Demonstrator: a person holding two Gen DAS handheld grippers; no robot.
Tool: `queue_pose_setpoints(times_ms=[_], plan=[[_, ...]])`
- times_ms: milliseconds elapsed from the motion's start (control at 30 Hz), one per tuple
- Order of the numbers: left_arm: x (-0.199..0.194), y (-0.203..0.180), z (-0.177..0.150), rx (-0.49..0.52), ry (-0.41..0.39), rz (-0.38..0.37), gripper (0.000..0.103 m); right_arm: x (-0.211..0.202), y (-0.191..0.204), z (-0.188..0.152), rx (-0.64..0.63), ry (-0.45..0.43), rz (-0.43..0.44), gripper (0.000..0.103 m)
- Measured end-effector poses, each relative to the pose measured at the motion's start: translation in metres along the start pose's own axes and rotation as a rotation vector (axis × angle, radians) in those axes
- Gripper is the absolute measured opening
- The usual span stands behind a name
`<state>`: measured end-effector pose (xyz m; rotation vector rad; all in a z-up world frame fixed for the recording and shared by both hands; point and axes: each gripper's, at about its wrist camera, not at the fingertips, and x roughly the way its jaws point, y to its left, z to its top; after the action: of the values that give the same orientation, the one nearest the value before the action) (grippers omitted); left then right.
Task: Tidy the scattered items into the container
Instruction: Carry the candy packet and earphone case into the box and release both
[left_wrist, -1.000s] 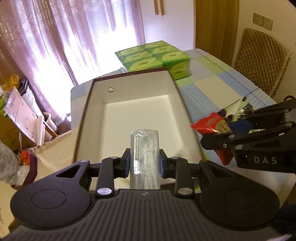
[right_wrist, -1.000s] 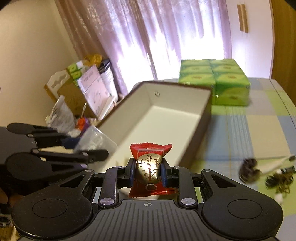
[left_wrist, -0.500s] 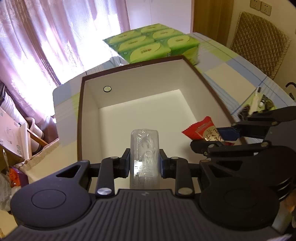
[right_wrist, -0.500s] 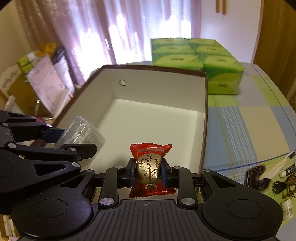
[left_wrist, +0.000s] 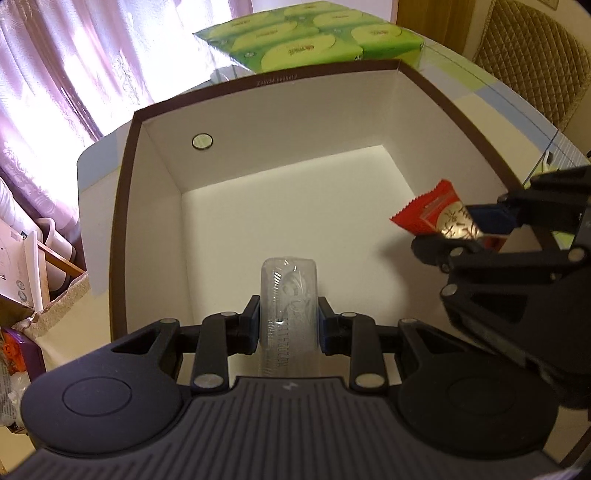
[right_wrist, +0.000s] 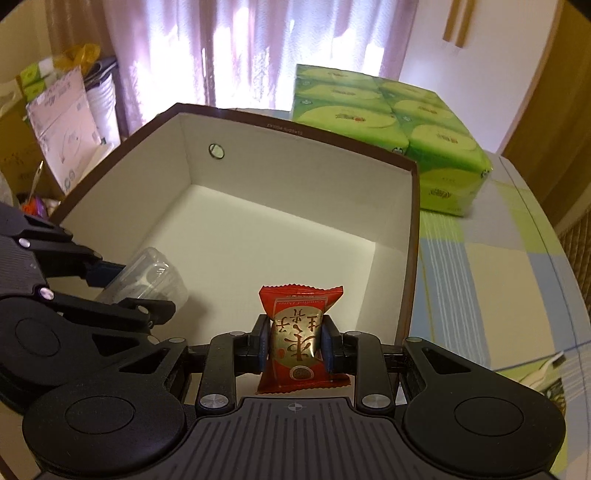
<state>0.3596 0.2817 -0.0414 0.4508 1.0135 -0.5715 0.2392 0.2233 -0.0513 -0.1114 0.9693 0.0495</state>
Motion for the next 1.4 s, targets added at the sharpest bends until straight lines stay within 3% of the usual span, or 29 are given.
queue_pose_setpoints(times_ms=[100, 167, 267, 433, 500, 567, 633, 867, 933, 1033, 1167, 1400], plan=[[0.000, 0.002, 0.001, -0.007, -0.009, 0.003, 0.026, 0.001, 0.000, 0.001, -0.010, 0.003, -0.001, 0.030], [-0.002, 0.002, 0.003, -0.003, -0.022, -0.001, 0.037, 0.002, 0.001, 0.002, -0.020, 0.003, 0.004, 0.033], [-0.004, 0.000, 0.005, 0.023, -0.031, 0.029, 0.042, 0.001, 0.000, 0.004, -0.023, 0.001, 0.026, 0.045], [-0.009, 0.005, 0.002, 0.012, -0.033, 0.036, 0.057, -0.002, -0.004, 0.004, -0.023, -0.002, 0.061, 0.047], [-0.012, 0.005, 0.000, 0.016, -0.036, 0.048, 0.059, -0.005, -0.006, 0.004, -0.014, -0.010, 0.064, 0.054], [-0.014, 0.005, -0.002, 0.022, -0.032, 0.063, 0.059, -0.009, -0.008, 0.004, -0.018, -0.035, 0.072, 0.067], [-0.016, 0.006, -0.004, 0.017, -0.030, 0.063, 0.060, -0.013, -0.009, 0.004, -0.018, -0.045, 0.076, 0.072], [-0.028, 0.002, -0.009, 0.017, -0.038, 0.085, 0.072, -0.022, -0.014, 0.001, -0.012, -0.047, 0.118, 0.074], [-0.032, 0.000, -0.011, 0.020, -0.039, 0.092, 0.072, -0.027, -0.017, -0.002, -0.005, -0.058, 0.125, 0.081], [-0.040, -0.002, -0.015, 0.017, -0.044, 0.108, 0.083, -0.037, -0.021, -0.006, -0.005, -0.079, 0.168, 0.085], [-0.053, -0.006, -0.020, 0.010, -0.055, 0.124, 0.090, -0.053, -0.024, -0.010, -0.007, -0.112, 0.206, 0.098], [-0.078, -0.016, -0.030, 0.008, -0.071, 0.146, 0.096, -0.076, -0.024, -0.017, -0.008, -0.116, 0.221, 0.101]])
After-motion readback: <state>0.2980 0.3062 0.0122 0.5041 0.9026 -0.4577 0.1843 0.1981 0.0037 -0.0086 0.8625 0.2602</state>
